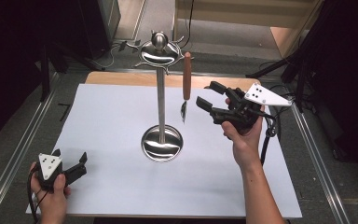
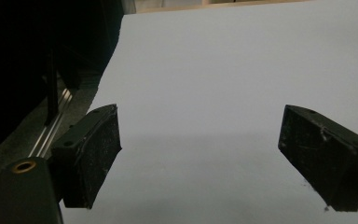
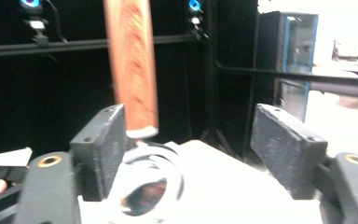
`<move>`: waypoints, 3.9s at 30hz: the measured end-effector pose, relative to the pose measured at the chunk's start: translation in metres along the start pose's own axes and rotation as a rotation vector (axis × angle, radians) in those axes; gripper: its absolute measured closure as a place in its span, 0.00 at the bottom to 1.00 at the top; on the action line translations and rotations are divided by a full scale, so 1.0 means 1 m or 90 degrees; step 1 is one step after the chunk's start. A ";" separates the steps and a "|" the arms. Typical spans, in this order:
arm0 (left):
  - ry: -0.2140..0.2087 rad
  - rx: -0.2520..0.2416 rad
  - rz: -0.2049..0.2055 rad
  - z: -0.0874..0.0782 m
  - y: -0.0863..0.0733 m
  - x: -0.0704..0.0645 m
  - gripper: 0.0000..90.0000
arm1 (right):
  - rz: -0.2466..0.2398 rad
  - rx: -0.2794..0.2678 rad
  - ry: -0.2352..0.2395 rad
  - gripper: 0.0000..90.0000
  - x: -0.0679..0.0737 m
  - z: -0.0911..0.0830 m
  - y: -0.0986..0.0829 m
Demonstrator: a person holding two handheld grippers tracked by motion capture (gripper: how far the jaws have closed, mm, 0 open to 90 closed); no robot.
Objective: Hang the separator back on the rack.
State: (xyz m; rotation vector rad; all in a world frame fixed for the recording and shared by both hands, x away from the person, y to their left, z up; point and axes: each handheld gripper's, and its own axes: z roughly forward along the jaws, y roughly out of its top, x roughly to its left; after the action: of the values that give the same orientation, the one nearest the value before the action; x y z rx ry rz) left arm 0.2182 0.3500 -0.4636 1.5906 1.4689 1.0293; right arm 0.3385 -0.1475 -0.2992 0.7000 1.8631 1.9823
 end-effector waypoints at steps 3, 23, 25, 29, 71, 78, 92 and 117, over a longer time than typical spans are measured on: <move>0.001 -0.001 0.000 0.000 0.000 0.000 0.15 | 0.007 0.018 -0.020 0.24 -0.004 -0.004 -0.007; 0.001 0.001 0.001 0.000 0.000 0.000 0.15 | -0.008 0.133 -0.219 0.00 -0.005 -0.018 -0.075; 0.001 0.001 0.000 0.000 0.000 0.000 0.15 | -0.003 0.140 -0.227 0.00 -0.007 -0.021 -0.081; 0.001 0.001 0.000 0.000 0.000 0.000 0.15 | -0.011 0.152 -0.250 0.00 -0.009 -0.026 -0.093; 0.001 -0.003 -0.005 -0.001 0.000 0.000 0.15 | 0.038 0.229 -0.369 0.00 -0.036 -0.110 -0.165; 0.001 -0.002 -0.004 -0.001 0.000 0.000 0.15 | 0.042 0.235 -0.393 0.00 -0.040 -0.132 -0.169; -0.002 -0.009 -0.010 -0.002 -0.001 0.002 0.15 | 0.036 0.247 -0.440 0.00 -0.047 -0.173 -0.169; -0.002 -0.008 -0.011 -0.002 -0.001 0.002 0.15 | 0.041 0.258 -0.511 0.06 -0.046 -0.218 -0.178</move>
State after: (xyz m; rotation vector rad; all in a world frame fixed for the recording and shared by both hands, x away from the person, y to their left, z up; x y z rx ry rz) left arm 0.2167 0.3522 -0.4632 1.5680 1.4687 1.0229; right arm 0.2381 -0.3373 -0.4869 1.4210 1.7071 1.0662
